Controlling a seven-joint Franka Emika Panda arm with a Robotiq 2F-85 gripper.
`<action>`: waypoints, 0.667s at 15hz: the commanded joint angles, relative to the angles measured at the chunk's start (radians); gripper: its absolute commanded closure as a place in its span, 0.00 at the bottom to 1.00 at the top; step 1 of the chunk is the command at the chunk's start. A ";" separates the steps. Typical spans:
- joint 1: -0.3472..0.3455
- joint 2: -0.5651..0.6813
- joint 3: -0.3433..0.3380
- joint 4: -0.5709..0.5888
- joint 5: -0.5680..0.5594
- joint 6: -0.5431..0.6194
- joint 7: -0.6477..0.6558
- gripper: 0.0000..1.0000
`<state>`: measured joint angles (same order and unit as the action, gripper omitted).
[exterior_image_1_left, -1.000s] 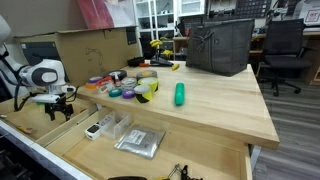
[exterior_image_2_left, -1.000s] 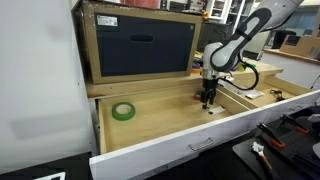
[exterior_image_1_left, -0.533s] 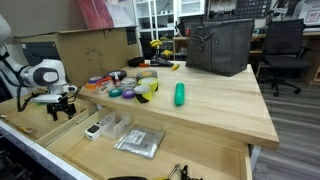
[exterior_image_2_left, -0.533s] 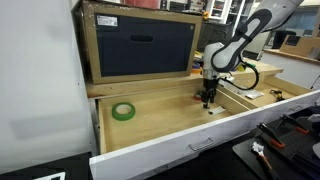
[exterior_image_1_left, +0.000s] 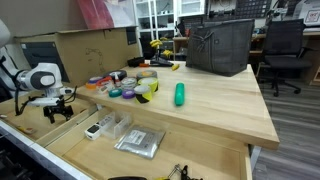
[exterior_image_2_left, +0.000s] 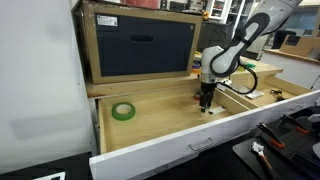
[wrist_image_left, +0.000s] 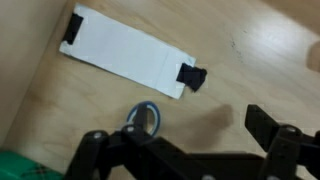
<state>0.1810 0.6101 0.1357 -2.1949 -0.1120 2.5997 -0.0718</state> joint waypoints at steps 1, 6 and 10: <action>0.028 -0.020 -0.013 -0.048 -0.025 0.075 0.018 0.00; 0.044 -0.011 -0.027 -0.068 -0.047 0.131 0.021 0.00; 0.064 0.011 -0.045 -0.067 -0.076 0.147 0.024 0.28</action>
<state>0.2174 0.6107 0.1139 -2.2440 -0.1588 2.7086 -0.0707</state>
